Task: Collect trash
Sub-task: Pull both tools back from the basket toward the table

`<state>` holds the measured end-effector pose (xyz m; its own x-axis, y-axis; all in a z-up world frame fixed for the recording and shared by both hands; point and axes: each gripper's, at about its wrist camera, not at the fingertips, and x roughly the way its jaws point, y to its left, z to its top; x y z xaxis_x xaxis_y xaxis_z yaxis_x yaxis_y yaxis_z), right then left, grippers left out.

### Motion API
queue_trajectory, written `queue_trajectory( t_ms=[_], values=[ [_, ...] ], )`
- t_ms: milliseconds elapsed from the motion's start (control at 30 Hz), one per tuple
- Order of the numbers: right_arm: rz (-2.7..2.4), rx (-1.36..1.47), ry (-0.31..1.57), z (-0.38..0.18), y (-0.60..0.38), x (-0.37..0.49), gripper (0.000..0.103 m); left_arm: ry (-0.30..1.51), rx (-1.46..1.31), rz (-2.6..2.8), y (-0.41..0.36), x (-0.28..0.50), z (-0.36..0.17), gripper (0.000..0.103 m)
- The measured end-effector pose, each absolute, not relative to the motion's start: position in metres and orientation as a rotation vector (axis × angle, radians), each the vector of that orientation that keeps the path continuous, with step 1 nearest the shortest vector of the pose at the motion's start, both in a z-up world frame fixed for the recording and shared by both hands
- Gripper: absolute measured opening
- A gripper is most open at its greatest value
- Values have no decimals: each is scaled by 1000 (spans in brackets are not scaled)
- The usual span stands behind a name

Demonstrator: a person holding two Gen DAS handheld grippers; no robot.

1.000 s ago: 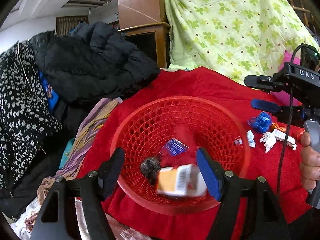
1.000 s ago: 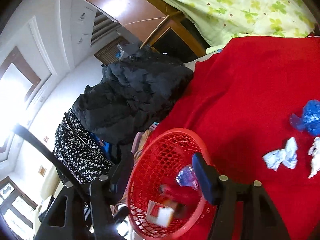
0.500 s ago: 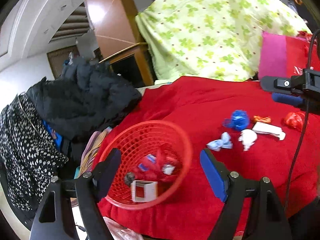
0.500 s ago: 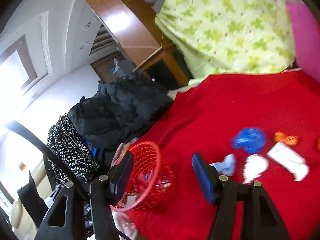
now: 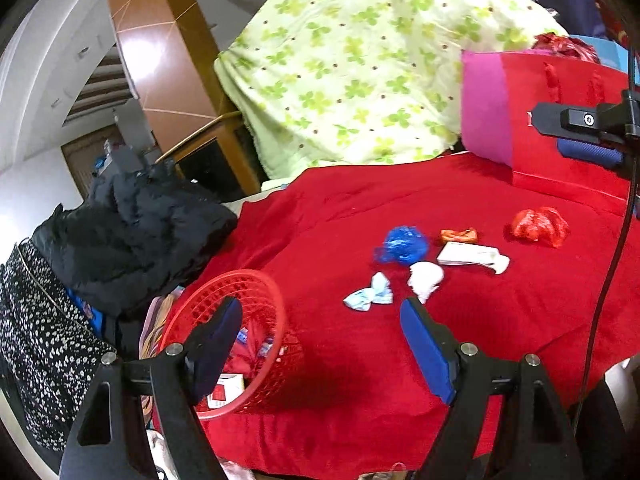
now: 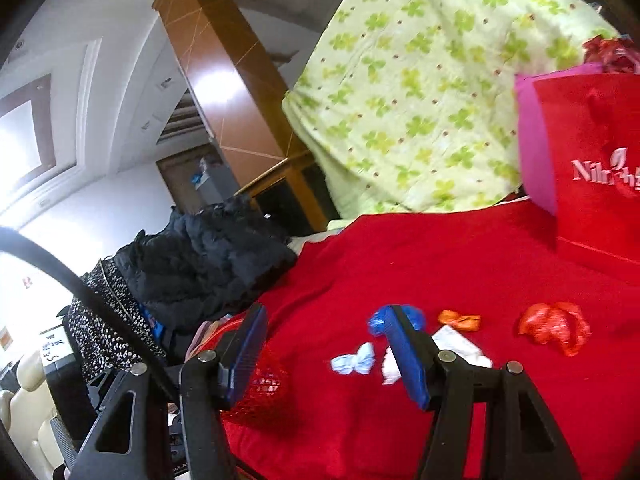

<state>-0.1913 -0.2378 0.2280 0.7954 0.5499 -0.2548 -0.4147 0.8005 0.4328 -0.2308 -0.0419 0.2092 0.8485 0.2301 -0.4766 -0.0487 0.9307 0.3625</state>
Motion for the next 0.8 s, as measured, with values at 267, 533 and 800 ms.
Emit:
queue_trajectory(
  t_ms=[267, 533, 800],
  values=[
    [486, 376, 372, 225, -266, -201, 65, 542, 387, 128, -65, -230, 210, 82],
    [455, 417, 389, 213, -287, -195, 65, 555, 422, 108, -83, -225, 205, 82],
    [432, 448, 402, 201, -306, -189, 65, 573, 451, 87, -100, -218, 199, 82]
  ],
)
